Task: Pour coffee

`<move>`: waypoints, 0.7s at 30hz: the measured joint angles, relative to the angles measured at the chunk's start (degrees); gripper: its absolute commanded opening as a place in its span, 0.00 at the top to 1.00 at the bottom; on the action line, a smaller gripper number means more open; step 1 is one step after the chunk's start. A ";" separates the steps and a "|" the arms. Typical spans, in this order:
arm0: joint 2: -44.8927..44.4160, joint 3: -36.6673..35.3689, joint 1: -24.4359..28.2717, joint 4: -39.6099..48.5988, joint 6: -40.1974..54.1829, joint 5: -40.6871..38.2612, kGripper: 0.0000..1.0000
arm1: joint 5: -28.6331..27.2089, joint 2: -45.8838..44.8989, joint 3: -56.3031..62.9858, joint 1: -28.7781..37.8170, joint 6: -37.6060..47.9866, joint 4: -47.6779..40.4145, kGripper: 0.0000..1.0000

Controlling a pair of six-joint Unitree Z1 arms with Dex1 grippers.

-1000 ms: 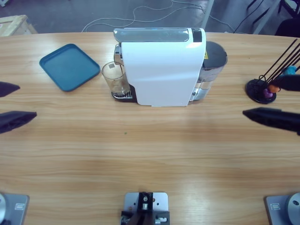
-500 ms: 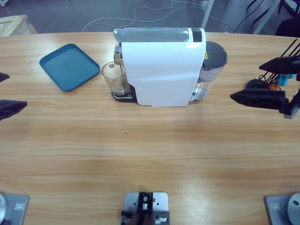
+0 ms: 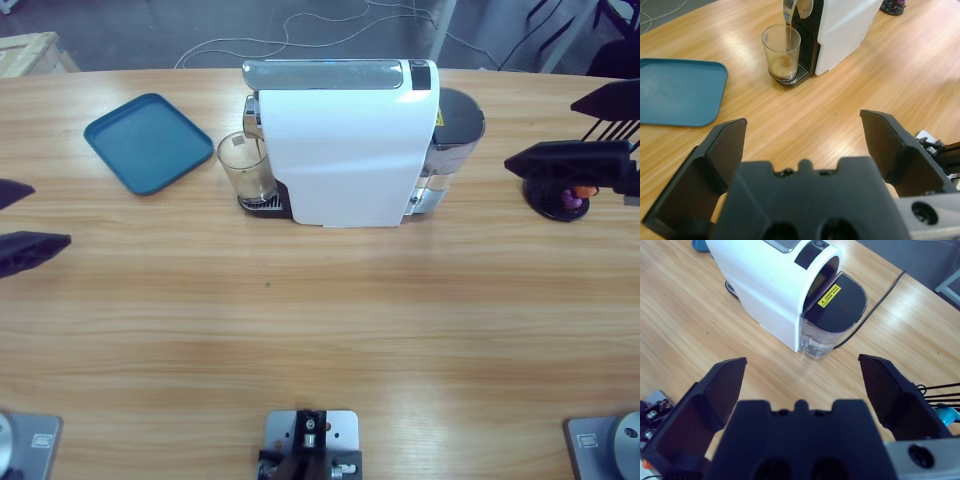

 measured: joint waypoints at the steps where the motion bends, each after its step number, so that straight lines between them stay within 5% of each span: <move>1: -0.15 0.19 0.00 -0.02 -0.56 0.00 0.00 | 0.00 0.00 0.06 -0.18 -0.13 0.00 0.00; 21: -2.55 0.61 -2.55 1.71 -0.55 -1.58 0.00 | -1.80 -2.82 4.87 -0.52 -0.34 -0.04 0.00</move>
